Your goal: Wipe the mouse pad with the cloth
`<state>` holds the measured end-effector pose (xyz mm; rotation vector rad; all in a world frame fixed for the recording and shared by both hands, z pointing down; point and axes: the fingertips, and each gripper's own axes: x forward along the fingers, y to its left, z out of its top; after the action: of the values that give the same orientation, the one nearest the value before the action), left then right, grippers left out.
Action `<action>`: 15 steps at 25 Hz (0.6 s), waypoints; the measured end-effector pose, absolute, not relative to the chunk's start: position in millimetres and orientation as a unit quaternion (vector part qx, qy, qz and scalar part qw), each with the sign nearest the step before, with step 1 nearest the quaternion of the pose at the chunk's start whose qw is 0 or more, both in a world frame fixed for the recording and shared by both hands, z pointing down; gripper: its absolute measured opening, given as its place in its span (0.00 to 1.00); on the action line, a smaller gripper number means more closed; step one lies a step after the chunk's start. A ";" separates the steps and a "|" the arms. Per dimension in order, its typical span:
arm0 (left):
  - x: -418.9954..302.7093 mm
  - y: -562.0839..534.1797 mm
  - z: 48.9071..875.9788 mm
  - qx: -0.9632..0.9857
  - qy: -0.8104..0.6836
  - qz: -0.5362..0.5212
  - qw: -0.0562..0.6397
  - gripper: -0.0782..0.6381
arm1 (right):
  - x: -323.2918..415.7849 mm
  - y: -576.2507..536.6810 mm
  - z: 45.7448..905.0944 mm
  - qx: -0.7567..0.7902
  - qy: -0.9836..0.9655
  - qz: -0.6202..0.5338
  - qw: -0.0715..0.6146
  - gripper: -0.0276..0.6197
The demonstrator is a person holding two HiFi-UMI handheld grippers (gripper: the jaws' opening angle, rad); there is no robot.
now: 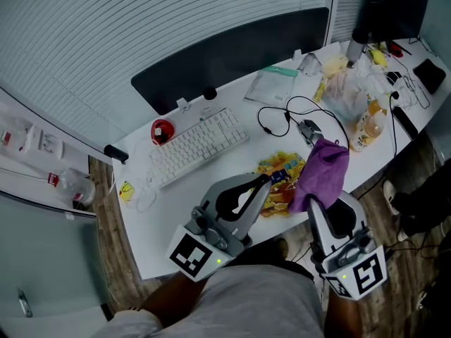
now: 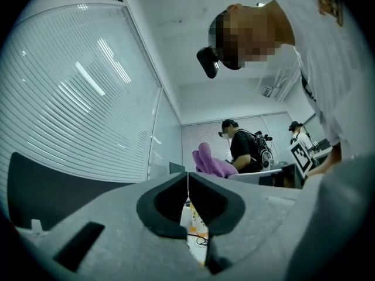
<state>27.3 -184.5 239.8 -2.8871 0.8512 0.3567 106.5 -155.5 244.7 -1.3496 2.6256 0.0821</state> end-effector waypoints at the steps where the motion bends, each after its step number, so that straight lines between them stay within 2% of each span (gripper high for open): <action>1: 27.9 -183.7 239.6 -0.952 0.278 0.118 0.056 0.13 | 105.9 -154.9 244.4 -0.455 0.885 0.029 0.094 0.15; 15: 26.8 -178.5 238.6 -0.950 0.281 0.127 0.055 0.13 | 99.9 -148.6 247.5 -0.458 0.885 0.037 0.076 0.15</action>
<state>26.8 -178.5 238.6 -2.8826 0.8536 0.3841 99.9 -148.6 247.5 -1.3721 2.6542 0.1121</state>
